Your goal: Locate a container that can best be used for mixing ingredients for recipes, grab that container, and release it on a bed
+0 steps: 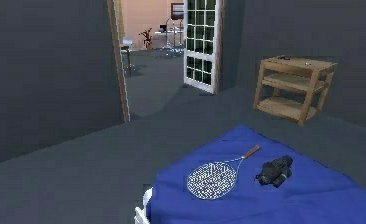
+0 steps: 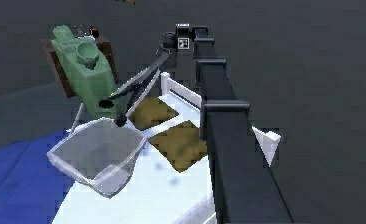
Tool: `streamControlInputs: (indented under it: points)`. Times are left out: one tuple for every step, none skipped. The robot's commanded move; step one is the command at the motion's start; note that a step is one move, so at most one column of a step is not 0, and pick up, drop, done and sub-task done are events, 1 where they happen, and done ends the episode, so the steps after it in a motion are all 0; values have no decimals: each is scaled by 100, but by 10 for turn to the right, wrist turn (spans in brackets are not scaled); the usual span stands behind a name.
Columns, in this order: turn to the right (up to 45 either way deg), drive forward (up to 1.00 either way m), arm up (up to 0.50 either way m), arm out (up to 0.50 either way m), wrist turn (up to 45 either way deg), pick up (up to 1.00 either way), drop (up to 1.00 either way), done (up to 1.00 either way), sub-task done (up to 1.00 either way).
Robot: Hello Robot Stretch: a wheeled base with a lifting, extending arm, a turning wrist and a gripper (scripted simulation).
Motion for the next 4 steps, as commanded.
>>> streamControlInputs:
  points:
    - [0,0,0,0,390,0,0,0,0]
    - [0,0,-26,0,0,0,0,0,0]
    - [0,0,-32,0,0,0,0,0,0]
    - [0,0,0,0,0,0,100,0,0]
